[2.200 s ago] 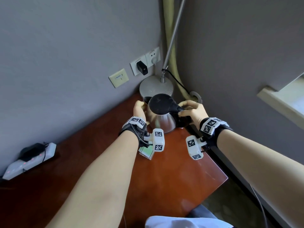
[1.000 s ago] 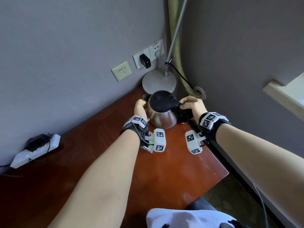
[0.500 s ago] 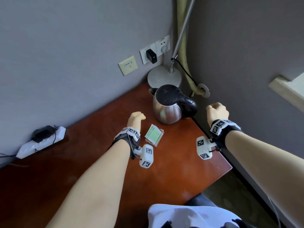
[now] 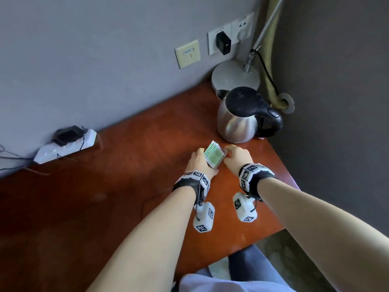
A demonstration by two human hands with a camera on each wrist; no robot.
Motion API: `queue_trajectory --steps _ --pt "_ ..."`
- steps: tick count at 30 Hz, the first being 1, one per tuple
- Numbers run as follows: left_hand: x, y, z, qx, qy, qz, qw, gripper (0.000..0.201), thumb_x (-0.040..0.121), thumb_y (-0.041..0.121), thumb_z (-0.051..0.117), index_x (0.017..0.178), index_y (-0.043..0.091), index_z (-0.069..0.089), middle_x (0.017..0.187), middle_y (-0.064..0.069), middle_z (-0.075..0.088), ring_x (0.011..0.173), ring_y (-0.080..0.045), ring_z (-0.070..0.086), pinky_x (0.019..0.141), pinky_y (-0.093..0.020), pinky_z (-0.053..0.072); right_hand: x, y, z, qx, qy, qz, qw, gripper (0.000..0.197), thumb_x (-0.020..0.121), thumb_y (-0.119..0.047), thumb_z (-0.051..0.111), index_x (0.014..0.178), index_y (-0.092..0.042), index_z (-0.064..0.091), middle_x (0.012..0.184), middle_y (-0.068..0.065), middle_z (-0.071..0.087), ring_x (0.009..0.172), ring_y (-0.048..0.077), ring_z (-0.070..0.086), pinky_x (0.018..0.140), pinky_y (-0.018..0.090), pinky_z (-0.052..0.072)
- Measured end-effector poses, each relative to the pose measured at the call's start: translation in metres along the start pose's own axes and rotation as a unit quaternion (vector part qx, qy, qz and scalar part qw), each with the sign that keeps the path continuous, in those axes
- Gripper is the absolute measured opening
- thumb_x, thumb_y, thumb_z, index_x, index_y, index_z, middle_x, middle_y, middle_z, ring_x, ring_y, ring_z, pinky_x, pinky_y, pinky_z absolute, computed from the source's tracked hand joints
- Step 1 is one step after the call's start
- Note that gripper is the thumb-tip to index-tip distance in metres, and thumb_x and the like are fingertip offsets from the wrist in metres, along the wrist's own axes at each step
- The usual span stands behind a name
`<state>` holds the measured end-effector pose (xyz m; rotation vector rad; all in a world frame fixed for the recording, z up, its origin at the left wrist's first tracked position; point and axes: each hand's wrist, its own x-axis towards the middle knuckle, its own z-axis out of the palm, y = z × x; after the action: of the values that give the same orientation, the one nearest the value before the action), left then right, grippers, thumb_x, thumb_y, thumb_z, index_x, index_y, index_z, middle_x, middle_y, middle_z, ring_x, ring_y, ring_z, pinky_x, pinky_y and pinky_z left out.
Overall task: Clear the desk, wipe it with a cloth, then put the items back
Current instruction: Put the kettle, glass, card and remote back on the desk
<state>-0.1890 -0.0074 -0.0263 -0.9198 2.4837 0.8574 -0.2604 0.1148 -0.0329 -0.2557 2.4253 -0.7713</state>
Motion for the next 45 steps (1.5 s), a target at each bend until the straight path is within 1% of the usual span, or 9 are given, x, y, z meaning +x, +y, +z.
queue_trajectory --steps 3,9,16,21,25,29,35,41,45 --pt "0.002 0.004 0.005 0.008 0.029 -0.007 1.000 0.056 0.071 0.032 0.081 0.115 0.017 0.050 0.113 -0.006 0.056 0.106 -0.030 0.059 0.081 -0.038 0.050 0.010 -0.001 0.006 -0.005 0.007 -0.003 1.000 0.023 0.090 -0.022 0.052 0.107 -0.018 0.067 0.103 0.010 0.070 0.098 0.035 0.063 0.072 0.028 0.041" --pt "0.001 -0.006 -0.002 -0.020 0.053 -0.013 0.998 0.046 0.069 0.027 0.080 0.107 0.020 0.055 0.106 -0.003 0.058 0.098 -0.028 0.061 0.077 -0.036 0.052 0.013 -0.004 0.010 -0.006 0.023 -0.006 1.000 0.029 0.089 -0.015 0.053 0.112 -0.025 0.069 0.109 0.006 0.071 0.099 0.031 0.064 0.074 0.026 0.043" --pt "-0.012 -0.064 -0.054 -0.035 0.073 -0.021 0.997 0.040 0.069 0.031 0.081 0.102 0.024 0.060 0.100 0.001 0.064 0.090 -0.026 0.064 0.071 -0.030 0.051 -0.002 -0.068 0.040 -0.029 0.007 -0.048 0.998 0.026 0.090 -0.016 0.050 0.105 -0.029 0.067 0.095 0.004 0.069 0.076 0.023 0.055 0.067 0.025 0.043" --pt "-0.023 -0.148 -0.107 -0.098 0.098 -0.042 0.989 0.041 0.068 0.022 0.082 0.102 0.021 0.061 0.100 0.001 0.067 0.092 -0.022 0.065 0.075 -0.031 0.054 -0.025 -0.140 0.094 -0.035 -0.023 -0.099 0.994 0.023 0.094 -0.024 0.052 0.112 -0.025 0.067 0.098 0.002 0.070 0.081 0.022 0.061 0.069 0.026 0.048" --pt "-0.038 -0.236 -0.142 -0.127 0.110 -0.053 0.984 0.048 0.068 0.029 0.086 0.107 0.022 0.059 0.096 0.006 0.066 0.087 -0.018 0.064 0.068 -0.024 0.047 -0.051 -0.198 0.160 -0.037 -0.040 -0.119 0.991 0.027 0.093 -0.022 0.053 0.116 -0.023 0.067 0.104 0.001 0.071 0.080 0.017 0.060 0.070 0.023 0.048" --pt "-0.056 -0.326 -0.177 -0.156 0.126 -0.068 0.977 0.049 0.070 0.026 0.087 0.108 0.021 0.057 0.090 0.008 0.060 0.080 -0.015 0.057 0.065 -0.022 0.042 -0.083 -0.254 0.236 -0.030 -0.054 -0.118 0.991 0.029 0.091 -0.019 0.054 0.116 -0.020 0.067 0.106 0.003 0.072 0.093 0.022 0.067 0.076 0.027 0.053" --pt "-0.081 -0.444 -0.219 -0.165 0.150 -0.103 0.969 0.051 0.071 0.020 0.087 0.113 0.016 0.059 0.103 0.000 0.068 0.086 -0.015 0.059 0.069 -0.021 0.043 -0.125 -0.329 0.333 0.002 -0.096 -0.123 0.988 0.030 0.092 -0.024 0.057 0.119 -0.016 0.068 0.112 0.004 0.072 0.099 0.021 0.067 0.081 0.025 0.053" --pt "-0.075 -0.521 -0.257 -0.162 0.173 -0.124 0.964 0.049 0.071 0.022 0.087 0.113 0.015 0.063 0.105 0.000 0.070 0.099 -0.020 0.066 0.072 -0.023 0.048 -0.138 -0.391 0.384 -0.013 -0.172 -0.124 0.977 0.037 0.090 -0.023 0.056 0.126 -0.019 0.065 0.117 0.003 0.070 0.104 0.020 0.065 0.086 0.028 0.053" --pt "-0.056 -0.547 -0.284 -0.166 0.190 -0.133 0.959 0.042 0.074 0.016 0.084 0.111 0.012 0.065 0.107 -0.006 0.072 0.100 -0.024 0.067 0.082 -0.033 0.055 -0.127 -0.427 0.402 -0.017 -0.196 -0.128 0.972 0.049 0.085 -0.013 0.056 0.133 -0.024 0.060 0.123 0.002 0.068 0.107 0.021 0.064 0.091 0.032 0.054"
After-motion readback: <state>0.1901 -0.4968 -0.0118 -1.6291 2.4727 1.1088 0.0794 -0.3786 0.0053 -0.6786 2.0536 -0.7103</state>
